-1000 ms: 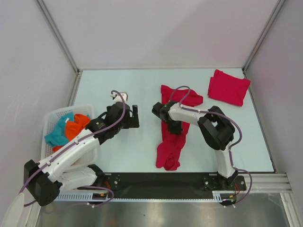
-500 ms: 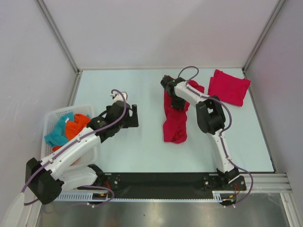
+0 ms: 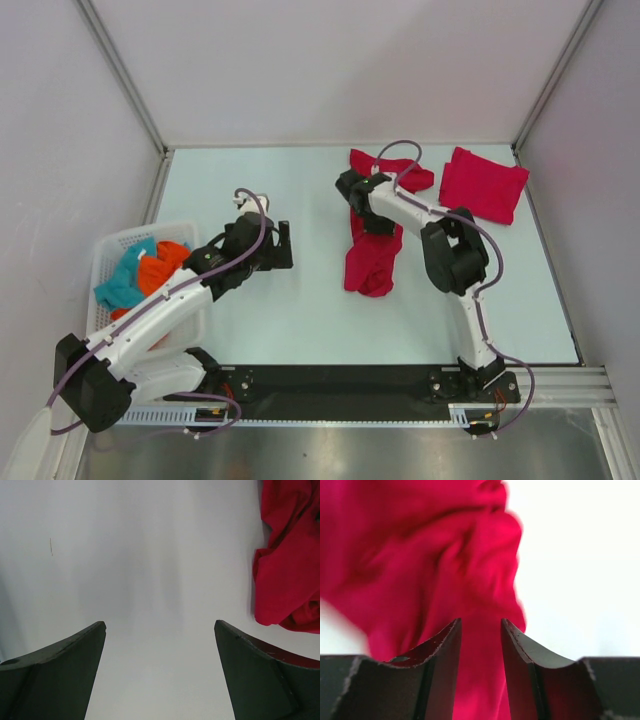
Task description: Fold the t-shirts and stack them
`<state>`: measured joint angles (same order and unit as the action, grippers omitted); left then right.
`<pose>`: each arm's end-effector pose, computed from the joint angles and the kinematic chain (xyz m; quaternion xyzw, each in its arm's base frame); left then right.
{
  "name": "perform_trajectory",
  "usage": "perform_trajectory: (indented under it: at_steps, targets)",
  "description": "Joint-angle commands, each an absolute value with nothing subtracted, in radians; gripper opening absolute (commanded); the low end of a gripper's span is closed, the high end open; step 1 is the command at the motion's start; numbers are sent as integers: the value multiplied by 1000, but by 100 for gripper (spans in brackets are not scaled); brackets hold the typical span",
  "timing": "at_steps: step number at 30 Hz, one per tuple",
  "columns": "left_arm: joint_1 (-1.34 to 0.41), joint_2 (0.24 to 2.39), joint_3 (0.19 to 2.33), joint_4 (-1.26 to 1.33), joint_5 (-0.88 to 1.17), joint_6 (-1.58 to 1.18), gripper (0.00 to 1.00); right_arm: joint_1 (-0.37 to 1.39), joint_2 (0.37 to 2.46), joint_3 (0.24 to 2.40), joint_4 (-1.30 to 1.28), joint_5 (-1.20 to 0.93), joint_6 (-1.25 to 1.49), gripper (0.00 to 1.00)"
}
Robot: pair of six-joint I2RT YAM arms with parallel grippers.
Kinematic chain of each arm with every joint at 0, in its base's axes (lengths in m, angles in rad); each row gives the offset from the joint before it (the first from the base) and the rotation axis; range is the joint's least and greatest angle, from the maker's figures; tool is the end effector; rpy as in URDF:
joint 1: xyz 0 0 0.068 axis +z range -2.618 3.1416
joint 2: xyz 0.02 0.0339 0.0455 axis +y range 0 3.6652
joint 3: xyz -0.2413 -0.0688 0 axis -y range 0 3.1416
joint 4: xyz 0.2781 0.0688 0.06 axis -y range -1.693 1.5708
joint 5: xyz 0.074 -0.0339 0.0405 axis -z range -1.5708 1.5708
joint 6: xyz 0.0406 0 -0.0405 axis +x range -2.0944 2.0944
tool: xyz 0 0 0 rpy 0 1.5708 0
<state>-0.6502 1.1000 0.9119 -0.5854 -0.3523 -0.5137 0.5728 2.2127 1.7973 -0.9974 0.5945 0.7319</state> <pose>0.2275 -0.1554 0.2572 -0.0060 0.9099 -0.0751 0.4080 0.3990 0.2302 0.1431 0.0988 0.9483 -0.1862 0.2372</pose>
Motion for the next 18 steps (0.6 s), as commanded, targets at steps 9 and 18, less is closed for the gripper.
perform_trajectory:
  at_steps: [9, 18]
  targets:
    - [-641, 1103, 904, -532, -311, -511, 96, 790, 1948, 1794, -1164, 735, 799, 44]
    - [-641, 1094, 891, -529, -316, -506, 96, 847, 1884, 1517, -1097, 667, 896, 44]
